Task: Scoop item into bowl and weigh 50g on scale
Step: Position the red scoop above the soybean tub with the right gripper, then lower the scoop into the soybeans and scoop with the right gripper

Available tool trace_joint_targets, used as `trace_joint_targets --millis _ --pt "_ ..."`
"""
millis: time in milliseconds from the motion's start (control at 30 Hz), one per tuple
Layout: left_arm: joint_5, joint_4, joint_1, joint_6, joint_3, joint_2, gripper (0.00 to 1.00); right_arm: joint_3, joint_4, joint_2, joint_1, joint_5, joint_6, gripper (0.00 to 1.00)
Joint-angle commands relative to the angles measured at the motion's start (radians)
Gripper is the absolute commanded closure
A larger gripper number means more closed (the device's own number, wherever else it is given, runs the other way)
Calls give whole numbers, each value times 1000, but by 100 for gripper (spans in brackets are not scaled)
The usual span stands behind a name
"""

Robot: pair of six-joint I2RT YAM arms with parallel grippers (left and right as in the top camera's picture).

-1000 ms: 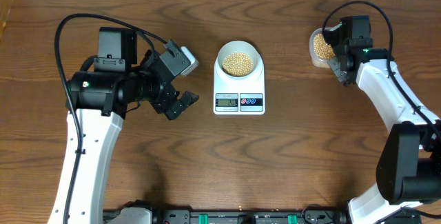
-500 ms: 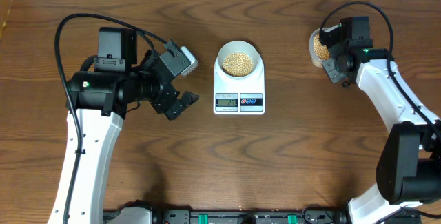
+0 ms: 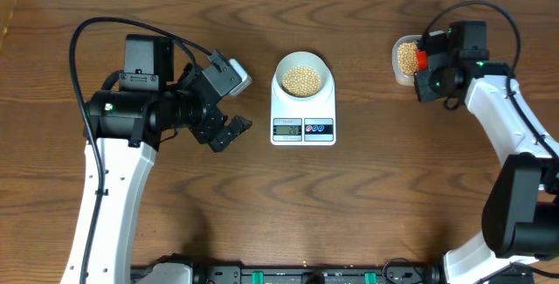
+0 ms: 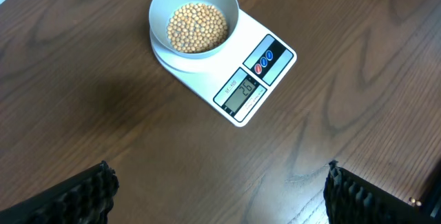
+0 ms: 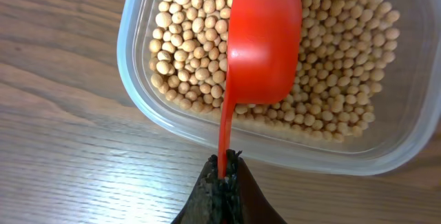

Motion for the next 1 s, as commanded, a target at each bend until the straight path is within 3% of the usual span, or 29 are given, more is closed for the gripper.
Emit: trace_joint_targets --millis 0,967 --pt "16 -3 3 6 18 -1 2 -5 -20 5 -24 -161 51 99" --pt "16 -3 3 6 18 -1 2 -5 -21 6 -222 -433 151 99"
